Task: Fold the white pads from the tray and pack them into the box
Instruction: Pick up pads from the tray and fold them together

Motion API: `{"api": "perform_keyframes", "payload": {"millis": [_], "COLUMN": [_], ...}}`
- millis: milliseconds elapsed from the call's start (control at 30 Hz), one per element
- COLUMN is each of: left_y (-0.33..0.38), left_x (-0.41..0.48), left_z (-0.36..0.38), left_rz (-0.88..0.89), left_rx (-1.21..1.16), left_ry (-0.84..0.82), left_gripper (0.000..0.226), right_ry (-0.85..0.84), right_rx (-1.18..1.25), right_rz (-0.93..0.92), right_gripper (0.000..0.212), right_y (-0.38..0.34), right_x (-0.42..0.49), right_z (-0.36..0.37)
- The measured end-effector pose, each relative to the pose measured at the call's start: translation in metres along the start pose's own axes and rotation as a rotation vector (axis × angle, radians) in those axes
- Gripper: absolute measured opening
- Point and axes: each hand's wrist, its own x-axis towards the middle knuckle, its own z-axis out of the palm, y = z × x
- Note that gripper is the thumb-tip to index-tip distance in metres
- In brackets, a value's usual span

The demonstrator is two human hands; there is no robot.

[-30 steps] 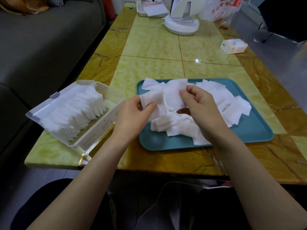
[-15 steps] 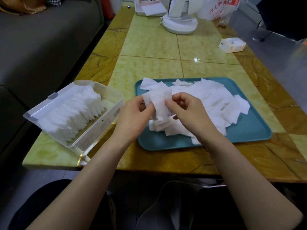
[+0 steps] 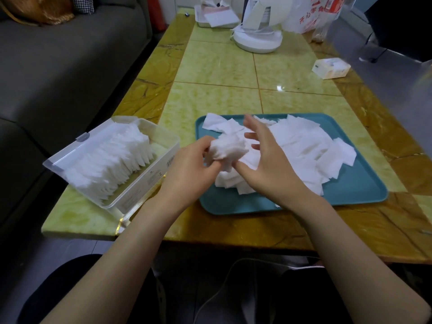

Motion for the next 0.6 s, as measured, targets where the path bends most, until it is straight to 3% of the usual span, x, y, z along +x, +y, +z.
{"api": "perform_keyframes", "payload": {"millis": [100, 233, 333, 433, 600], "left_y": [-0.004, -0.009, -0.019, -0.039, -0.068], "left_x": [-0.004, -0.005, 0.001, 0.015, 0.03], "left_z": [-0.012, -0.03, -0.058, -0.093, -0.122], "left_rz": [0.09, 0.143, 0.119, 0.083, -0.002], "left_rx": [0.138, 0.173, 0.17, 0.345, 0.808], "left_ry": [-0.045, -0.064, 0.013, 0.051, -0.231], "left_gripper": [0.012, 0.017, 0.022, 0.03, 0.05], "right_ry": [-0.013, -0.012, 0.03, 0.073, 0.059], "right_rx": [-0.132, -0.142, -0.05, 0.011, -0.067], "right_rz": [-0.163, -0.199, -0.135, -0.035, -0.028], "right_gripper": [0.04, 0.013, 0.01, 0.004, 0.011], "right_y": [-0.001, -0.005, -0.022, -0.037, -0.06], "right_x": [-0.002, -0.002, 0.007, 0.031, 0.074], "right_z": [0.004, 0.008, 0.009, 0.013, 0.046]}}
